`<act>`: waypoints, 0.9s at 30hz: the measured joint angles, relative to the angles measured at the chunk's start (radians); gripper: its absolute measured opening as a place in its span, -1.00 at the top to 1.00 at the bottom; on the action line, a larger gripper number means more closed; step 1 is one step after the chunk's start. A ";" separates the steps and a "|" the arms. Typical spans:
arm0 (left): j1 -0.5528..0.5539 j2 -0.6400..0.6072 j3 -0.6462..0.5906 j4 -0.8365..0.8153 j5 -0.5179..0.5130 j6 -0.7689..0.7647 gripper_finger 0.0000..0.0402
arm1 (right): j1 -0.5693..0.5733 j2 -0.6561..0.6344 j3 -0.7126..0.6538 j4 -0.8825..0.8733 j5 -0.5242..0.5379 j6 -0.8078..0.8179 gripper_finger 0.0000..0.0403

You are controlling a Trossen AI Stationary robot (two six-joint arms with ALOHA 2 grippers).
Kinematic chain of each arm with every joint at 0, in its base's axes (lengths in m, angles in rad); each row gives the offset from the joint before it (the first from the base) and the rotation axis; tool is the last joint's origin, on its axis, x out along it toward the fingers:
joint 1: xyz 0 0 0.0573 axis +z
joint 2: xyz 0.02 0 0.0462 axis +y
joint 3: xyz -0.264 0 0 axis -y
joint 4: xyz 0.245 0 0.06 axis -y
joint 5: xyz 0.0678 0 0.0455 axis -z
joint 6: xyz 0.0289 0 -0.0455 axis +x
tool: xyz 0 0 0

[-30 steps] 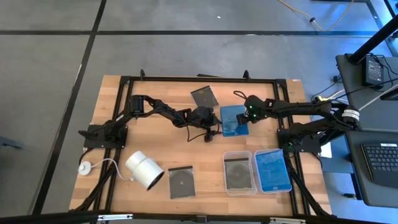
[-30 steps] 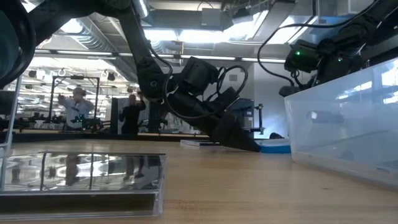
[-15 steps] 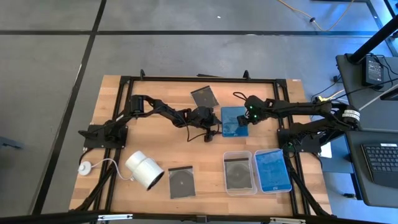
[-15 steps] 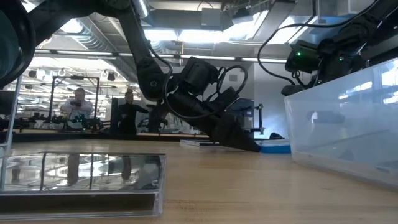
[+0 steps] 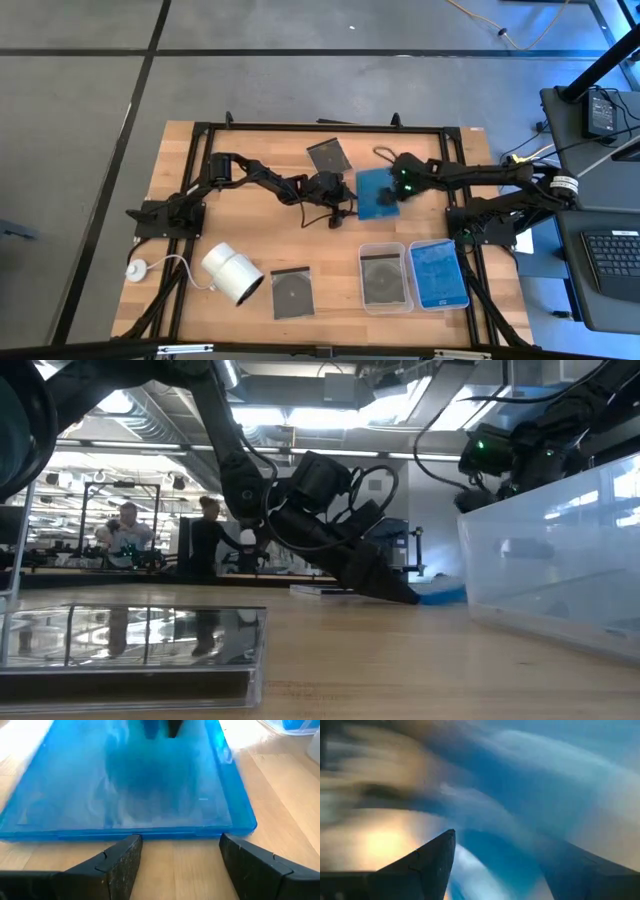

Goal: Pick & place jewel cases by type
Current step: Put the blue CD case into the right transparent bin

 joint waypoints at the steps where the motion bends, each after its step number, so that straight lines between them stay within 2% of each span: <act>1: 0.000 0.001 0.002 0.003 -0.004 -0.001 -0.32 | 0.006 0.002 -0.001 0.199 -0.047 -0.004 -0.33; 2: 0.000 0.001 0.002 0.003 -0.005 -0.003 -0.32 | 0.009 -0.001 0.020 0.355 -0.064 -0.025 -0.33; 3: 0.000 0.002 0.002 0.005 -0.004 -0.003 -0.32 | 0.009 -0.012 0.031 0.409 -0.079 -0.046 -0.33; 7: -0.002 0.002 0.002 0.006 -0.004 0.001 -0.32 | 0.008 0.011 -0.004 0.418 -0.133 -0.077 -0.33; 9: -0.002 0.002 0.000 0.007 -0.006 0.001 -0.32 | 0.010 -0.008 0.016 0.539 -0.153 -0.066 -0.33; 18: -0.007 0.002 -0.001 0.005 -0.006 0.001 -0.32 | 0.007 -0.001 0.006 0.449 -0.054 -0.115 -0.34; 27: -0.007 0.002 -0.002 0.005 -0.007 0.001 -0.32 | 0.006 0.000 0.003 0.457 -0.047 -0.180 -0.34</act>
